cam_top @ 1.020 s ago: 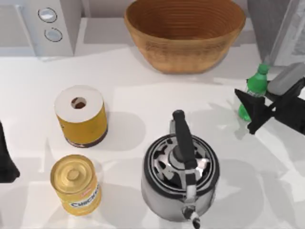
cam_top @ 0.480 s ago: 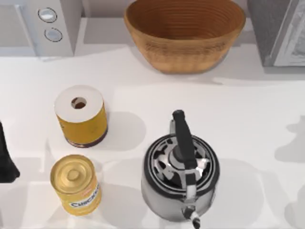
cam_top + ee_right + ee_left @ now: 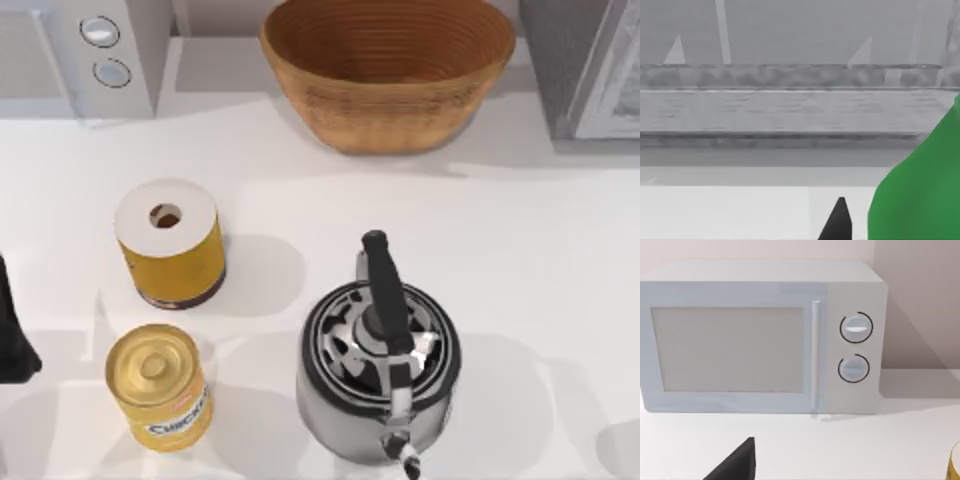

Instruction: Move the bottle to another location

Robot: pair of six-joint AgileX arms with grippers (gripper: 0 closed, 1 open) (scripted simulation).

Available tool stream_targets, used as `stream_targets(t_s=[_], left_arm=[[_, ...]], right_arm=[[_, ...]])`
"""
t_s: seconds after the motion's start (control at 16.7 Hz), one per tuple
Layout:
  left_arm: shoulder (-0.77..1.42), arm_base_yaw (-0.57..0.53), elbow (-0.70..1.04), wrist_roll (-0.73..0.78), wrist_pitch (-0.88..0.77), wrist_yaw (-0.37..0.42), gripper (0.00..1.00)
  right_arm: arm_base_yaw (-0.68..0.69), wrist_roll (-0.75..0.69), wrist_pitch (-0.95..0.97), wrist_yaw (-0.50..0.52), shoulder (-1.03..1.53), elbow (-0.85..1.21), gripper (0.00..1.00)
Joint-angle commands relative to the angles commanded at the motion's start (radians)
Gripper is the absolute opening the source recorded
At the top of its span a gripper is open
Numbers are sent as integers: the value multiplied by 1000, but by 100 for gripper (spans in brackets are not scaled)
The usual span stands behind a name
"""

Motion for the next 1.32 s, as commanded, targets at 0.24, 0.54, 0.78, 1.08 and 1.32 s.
stream_targets(t_s=[0.24,0.54,0.78,1.08,1.32], left_arm=[[0,0,0,0,0,0,100],[0,0,0,0,0,0,100],[0,0,0,0,0,0,100],[0,0,0,0,0,0,100],[0,0,0,0,0,0,100]], right_arm=[[16,0,13,8,42,17,0],[62,14,91,63,211,106,0],[93,24,140,95,294,164,0],[94,24,142,96,296,166,8],[94,24,142,96,296,166,38]])
